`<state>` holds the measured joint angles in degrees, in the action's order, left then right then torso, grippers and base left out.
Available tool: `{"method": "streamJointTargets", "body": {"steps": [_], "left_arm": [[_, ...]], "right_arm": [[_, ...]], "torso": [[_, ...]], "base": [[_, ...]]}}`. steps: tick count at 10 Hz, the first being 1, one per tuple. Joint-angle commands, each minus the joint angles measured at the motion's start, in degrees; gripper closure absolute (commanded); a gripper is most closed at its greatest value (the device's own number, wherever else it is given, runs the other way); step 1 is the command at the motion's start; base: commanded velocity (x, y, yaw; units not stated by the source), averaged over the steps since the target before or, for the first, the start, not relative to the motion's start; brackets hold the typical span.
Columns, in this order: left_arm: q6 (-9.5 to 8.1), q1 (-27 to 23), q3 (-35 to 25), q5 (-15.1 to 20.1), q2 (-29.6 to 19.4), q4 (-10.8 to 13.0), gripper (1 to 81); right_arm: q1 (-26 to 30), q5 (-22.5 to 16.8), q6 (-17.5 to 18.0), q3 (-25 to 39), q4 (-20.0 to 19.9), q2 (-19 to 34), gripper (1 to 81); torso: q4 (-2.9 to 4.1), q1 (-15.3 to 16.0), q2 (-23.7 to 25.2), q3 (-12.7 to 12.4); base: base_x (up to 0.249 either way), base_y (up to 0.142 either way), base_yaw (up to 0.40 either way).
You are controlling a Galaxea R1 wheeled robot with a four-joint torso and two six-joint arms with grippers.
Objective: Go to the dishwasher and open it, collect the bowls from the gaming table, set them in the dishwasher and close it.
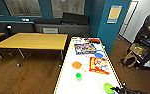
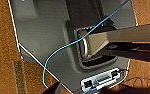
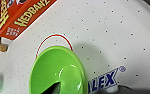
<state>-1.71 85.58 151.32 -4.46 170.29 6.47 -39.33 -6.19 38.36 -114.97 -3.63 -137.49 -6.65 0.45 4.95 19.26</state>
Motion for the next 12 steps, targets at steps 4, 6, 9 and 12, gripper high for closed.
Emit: {"method": "streamJointTargets", "body": {"steps": [4, 6, 9, 12], "left_arm": [[-0.14, -0.89, -0.06, 3.85, -0.21, -0.15, 1.0], [-0.14, -0.89, -0.06, 3.85, -0.39, -0.15, 1.0], [-0.23, -0.45, -0.06, 3.93, -1.26, -0.32, 1.0], [-0.14, -0.46, -0.06, 3.85, -0.21, -0.5, 1.0]], "right_arm": [[6.93, -0.05, 0.66, 0.28, -0.85, 1.4, 1.0], [6.31, 1.01, 0.66, 0.46, -0.94, 1.49, 81.1], [4.64, 4.17, 0.66, 1.95, -1.11, 2.1, 81.1], [7.36, 3.13, 1.19, 12.2, -1.38, 10.68, 81.1]], "torso": [[0.0, 0.0, 0.0, 0.0], [0.0, 0.0, 0.0, 0.0], [0.0, 0.0, 0.0, 0.0], [0.0, 0.0, 0.0, 0.0]], "base": [[0.0, 0.0, 0.0], [0.0, 0.0, 0.0], [0.0, 0.0, 0.0], [0.0, 0.0, 0.0]]}}
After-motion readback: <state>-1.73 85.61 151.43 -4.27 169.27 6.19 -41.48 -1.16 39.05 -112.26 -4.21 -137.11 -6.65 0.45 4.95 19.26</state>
